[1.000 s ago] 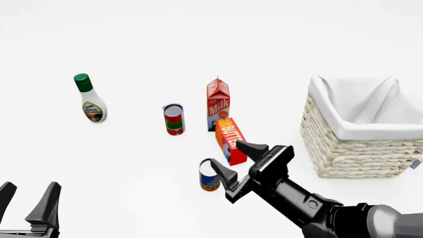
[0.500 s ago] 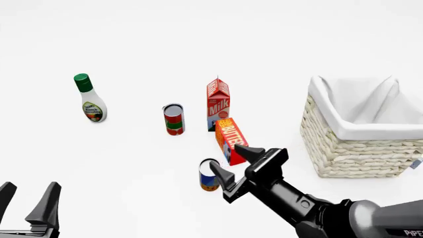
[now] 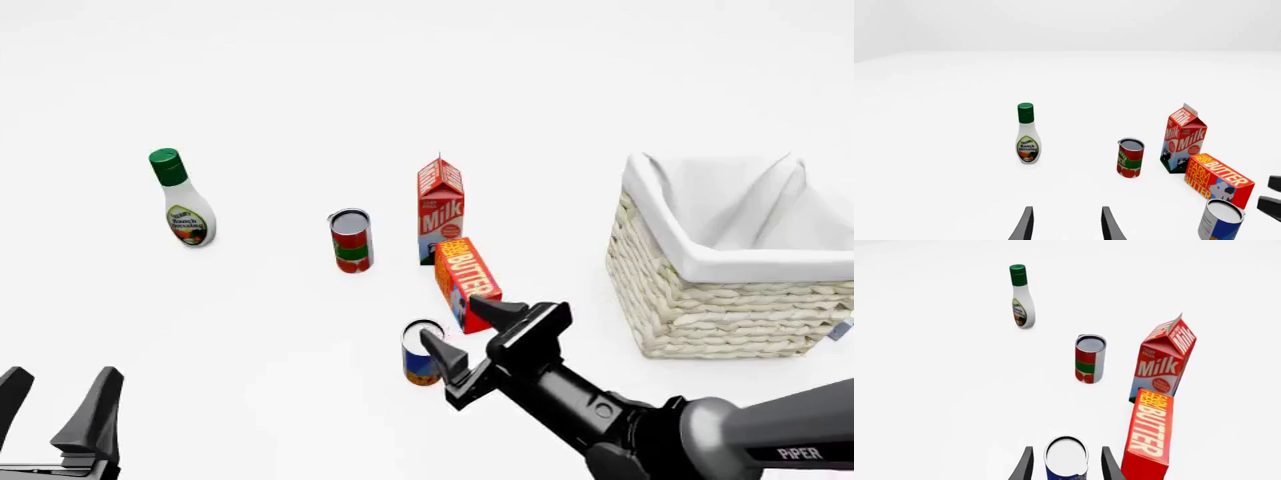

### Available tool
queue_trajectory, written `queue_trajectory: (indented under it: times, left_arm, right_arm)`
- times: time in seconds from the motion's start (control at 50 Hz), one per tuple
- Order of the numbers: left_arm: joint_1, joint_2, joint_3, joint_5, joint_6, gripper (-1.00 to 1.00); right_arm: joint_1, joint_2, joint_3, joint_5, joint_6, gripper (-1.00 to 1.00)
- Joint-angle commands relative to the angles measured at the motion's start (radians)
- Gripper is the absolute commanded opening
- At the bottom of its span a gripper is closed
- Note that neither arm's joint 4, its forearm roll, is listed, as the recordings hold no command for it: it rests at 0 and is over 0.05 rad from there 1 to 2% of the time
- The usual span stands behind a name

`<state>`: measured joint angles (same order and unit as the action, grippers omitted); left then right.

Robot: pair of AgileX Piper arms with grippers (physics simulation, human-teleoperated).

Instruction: Pick the alphabet soup and place it in the basket.

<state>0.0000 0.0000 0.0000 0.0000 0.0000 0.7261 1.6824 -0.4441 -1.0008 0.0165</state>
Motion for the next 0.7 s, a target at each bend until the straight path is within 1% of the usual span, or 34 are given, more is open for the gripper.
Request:
queue_trajectory:
  times: [0.02, 0.7]
  left_arm:
    - [0.000, 0.000, 0.000, 0.000, 0.000, 1.00]
    - [0.000, 0.000, 0.000, 0.000, 0.000, 1.00]
  right_arm:
    - [-0.001, 0.039, -0.008, -0.019, 0.004, 1.00]
    - [0.005, 0.143, -0.050, -0.046, 0.017, 1.00]
